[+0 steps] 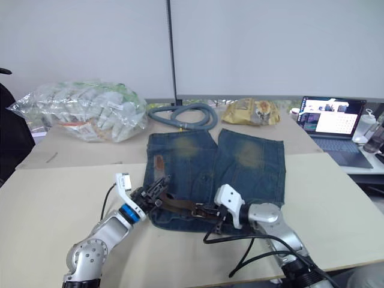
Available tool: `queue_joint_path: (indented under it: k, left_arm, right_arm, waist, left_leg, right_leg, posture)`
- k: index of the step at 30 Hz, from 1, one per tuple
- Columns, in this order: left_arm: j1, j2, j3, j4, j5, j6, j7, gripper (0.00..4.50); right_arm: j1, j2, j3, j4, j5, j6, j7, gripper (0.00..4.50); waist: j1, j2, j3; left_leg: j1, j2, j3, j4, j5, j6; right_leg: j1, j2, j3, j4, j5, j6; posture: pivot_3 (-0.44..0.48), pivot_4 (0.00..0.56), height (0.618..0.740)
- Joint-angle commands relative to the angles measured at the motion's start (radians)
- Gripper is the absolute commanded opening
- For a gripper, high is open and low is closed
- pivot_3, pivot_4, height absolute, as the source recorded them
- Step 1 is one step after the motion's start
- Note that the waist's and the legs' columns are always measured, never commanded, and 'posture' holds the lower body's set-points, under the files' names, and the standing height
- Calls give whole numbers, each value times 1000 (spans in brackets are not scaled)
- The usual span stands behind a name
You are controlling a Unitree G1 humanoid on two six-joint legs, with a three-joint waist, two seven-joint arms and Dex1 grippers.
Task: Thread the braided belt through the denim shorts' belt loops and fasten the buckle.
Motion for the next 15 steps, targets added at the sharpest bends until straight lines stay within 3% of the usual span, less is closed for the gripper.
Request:
queue_joint_path:
  k: [1, 15]
  left_arm:
    - [-4, 5, 6, -45, 4, -33, -3, 0]
    - [-3, 16, 15, 2, 78, -92, 11, 0]
  right_arm:
    - [-17, 1, 14, 17, -14, -24, 29, 8]
    - [-81, -10, 77, 166, -123, -98, 79, 8]
  waist:
    - [0, 0, 0]
    - [-4, 0, 0]
  left_leg:
    - [0, 0, 0, 0, 0, 0]
    - [1, 0, 0, 0, 0, -1]
  right_leg:
    - [0, 0, 0, 0, 0, 0]
    - [0, 0, 0, 0, 0, 0]
  posture:
    - [0, 150, 740]
    - [0, 150, 740]
